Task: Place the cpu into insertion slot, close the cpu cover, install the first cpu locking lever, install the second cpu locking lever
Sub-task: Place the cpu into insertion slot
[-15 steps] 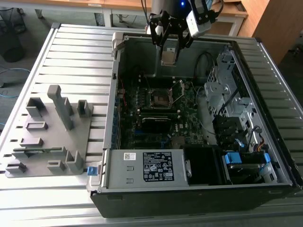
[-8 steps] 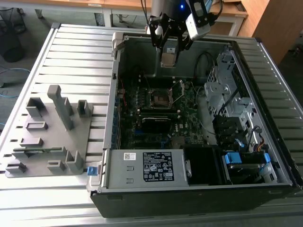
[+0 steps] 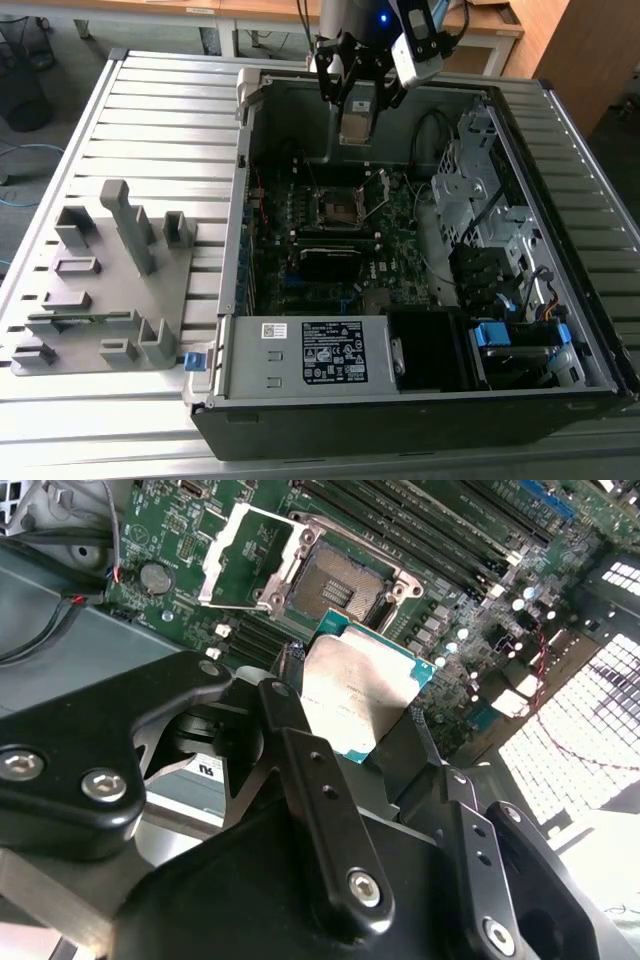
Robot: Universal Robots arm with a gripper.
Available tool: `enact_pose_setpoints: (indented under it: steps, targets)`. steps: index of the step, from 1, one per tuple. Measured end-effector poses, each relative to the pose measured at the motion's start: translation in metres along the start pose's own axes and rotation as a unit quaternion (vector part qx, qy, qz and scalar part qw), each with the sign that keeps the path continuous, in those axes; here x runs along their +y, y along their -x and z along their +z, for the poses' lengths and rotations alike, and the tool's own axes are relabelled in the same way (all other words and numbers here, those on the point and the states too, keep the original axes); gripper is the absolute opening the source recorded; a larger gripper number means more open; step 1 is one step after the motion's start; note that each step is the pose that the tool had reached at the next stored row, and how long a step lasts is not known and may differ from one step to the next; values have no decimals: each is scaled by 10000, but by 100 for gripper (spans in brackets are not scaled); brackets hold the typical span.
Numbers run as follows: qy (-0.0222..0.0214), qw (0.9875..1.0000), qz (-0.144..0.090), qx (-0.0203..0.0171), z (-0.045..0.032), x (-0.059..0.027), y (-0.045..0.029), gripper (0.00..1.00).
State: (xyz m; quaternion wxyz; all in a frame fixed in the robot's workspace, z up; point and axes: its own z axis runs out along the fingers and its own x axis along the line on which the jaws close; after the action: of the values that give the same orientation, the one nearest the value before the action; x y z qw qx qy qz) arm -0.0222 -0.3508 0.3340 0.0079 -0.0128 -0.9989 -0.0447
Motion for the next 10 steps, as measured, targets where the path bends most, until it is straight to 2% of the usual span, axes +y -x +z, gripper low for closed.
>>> enact_pose_setpoints:
  steps: [10]
  targets:
    - [0,10000,0,-1,11,-1,-3,54]
